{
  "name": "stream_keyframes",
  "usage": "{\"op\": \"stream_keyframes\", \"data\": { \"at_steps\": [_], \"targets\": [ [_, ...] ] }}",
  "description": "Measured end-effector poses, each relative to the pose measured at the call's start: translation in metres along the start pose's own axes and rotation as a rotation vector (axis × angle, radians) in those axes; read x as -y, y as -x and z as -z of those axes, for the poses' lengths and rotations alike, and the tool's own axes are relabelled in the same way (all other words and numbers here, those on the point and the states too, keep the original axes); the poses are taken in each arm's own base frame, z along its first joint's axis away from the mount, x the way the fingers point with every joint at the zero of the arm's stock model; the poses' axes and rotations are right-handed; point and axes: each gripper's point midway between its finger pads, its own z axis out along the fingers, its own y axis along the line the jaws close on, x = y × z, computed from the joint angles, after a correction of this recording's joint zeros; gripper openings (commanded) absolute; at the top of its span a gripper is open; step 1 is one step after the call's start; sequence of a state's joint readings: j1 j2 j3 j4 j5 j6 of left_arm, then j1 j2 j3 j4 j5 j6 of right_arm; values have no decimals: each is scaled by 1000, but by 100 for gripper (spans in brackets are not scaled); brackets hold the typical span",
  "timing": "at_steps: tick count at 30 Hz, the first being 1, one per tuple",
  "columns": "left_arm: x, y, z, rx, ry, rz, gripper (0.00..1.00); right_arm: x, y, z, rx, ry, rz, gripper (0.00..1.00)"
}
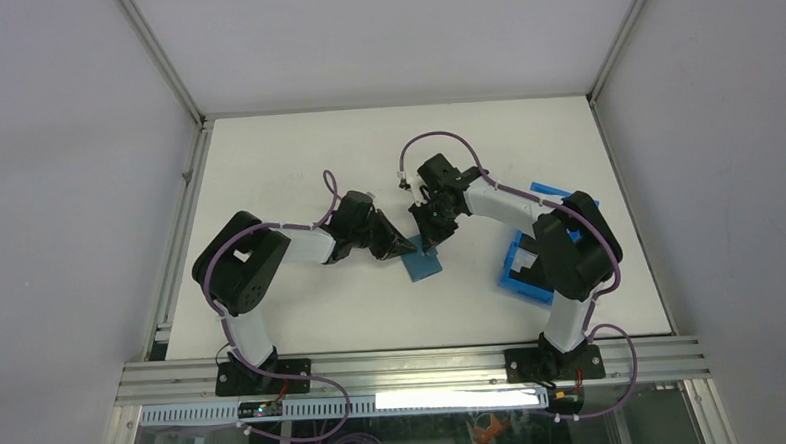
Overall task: Put the credit cards into the card holder
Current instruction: Close the card holder at the center of the board.
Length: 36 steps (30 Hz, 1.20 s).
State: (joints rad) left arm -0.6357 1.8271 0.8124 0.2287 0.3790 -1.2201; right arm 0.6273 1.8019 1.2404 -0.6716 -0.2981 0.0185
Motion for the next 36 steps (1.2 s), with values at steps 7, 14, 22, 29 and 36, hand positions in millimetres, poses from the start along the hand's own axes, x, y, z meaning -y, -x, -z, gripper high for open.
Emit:
{"op": "stream_keyframes", "data": {
  "at_steps": [7, 14, 22, 29, 36],
  "targets": [
    [0, 0, 0, -1, -1, 0, 0, 0, 0, -1, -1, -16, -1, 0],
    [0, 0, 0, 7, -20, 15, 14, 1, -1, -2, -3, -48, 17, 0],
    [21, 0, 33, 55, -33, -59, 30, 4, -1, -2, -2, -66, 19, 0],
    [16, -9, 60, 84, -35, -108, 11, 7, 0, -1, 1, -66, 13, 0],
    [-54, -36, 41, -1, 133, -25, 9, 10, 9, 5, 19, -64, 5, 0]
  ]
}}
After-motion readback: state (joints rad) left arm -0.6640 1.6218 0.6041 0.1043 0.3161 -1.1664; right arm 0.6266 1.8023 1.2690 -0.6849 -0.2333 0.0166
